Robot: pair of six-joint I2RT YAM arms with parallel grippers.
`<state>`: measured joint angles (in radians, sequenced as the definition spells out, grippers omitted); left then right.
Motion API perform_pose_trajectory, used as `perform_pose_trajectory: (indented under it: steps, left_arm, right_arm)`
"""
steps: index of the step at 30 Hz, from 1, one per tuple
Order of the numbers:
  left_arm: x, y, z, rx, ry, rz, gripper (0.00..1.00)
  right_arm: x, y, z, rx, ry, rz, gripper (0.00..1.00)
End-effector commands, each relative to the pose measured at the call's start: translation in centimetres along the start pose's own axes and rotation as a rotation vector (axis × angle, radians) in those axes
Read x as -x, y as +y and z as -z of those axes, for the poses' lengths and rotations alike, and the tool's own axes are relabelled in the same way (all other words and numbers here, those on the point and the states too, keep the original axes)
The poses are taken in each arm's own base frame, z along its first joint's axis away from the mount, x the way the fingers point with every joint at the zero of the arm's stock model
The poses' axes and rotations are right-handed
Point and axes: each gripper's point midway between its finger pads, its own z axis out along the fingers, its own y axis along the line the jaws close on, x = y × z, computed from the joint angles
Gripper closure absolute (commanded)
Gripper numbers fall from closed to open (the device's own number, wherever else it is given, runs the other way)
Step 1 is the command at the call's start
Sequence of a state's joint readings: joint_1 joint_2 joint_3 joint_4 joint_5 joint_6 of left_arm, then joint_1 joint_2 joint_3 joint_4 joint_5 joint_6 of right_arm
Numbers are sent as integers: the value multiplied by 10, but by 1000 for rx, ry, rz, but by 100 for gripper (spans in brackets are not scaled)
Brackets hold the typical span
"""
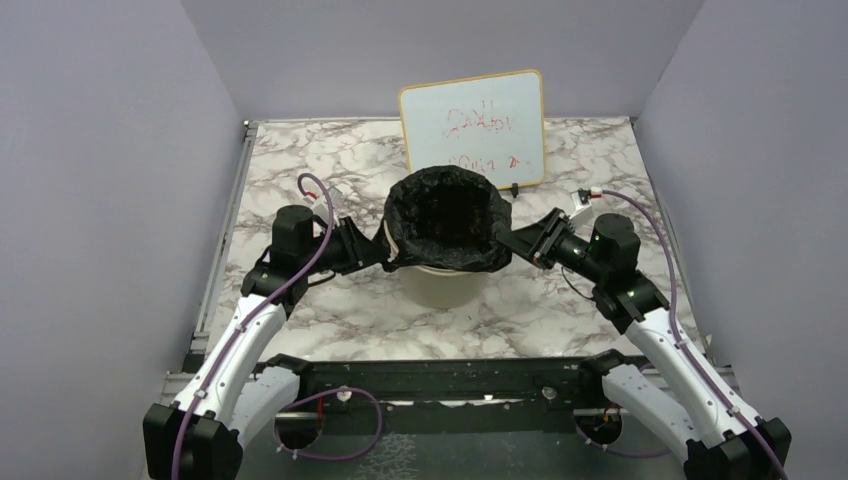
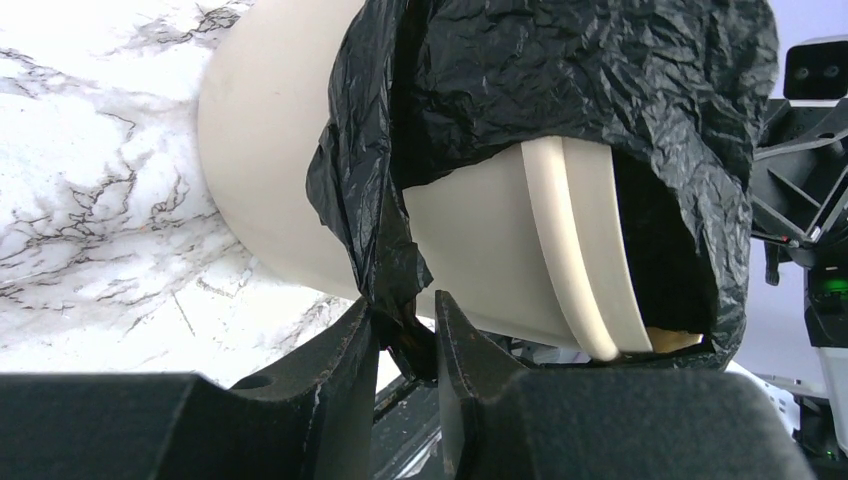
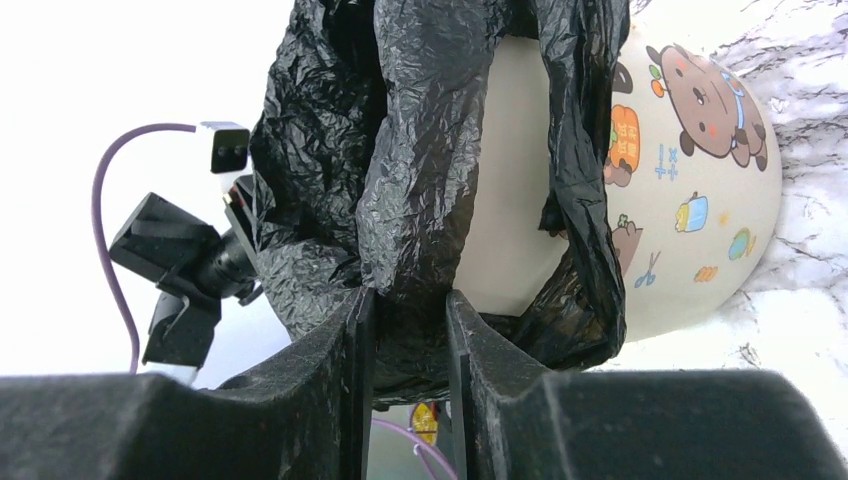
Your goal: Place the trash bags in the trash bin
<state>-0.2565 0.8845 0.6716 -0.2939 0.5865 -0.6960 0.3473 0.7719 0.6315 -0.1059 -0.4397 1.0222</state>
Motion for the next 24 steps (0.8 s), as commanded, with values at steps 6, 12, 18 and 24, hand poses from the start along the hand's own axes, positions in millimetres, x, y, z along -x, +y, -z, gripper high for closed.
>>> perform_pose_trajectory:
  steps: [6, 12, 18, 24]
  left_arm:
    - [5, -9, 2, -29, -14, -16, 73]
    - [4, -8, 1, -27, -8, -10, 73]
    - [5, -8, 1, -27, -11, -6, 73]
    - [7, -9, 1, -26, -13, 0, 73]
  right_arm:
    - [4, 11, 6, 9, -7, 31, 52]
    - [2, 5, 6, -22, 2, 20, 60]
    - [2, 8, 12, -15, -15, 11, 55]
    - [0, 4, 10, -27, -2, 12, 65]
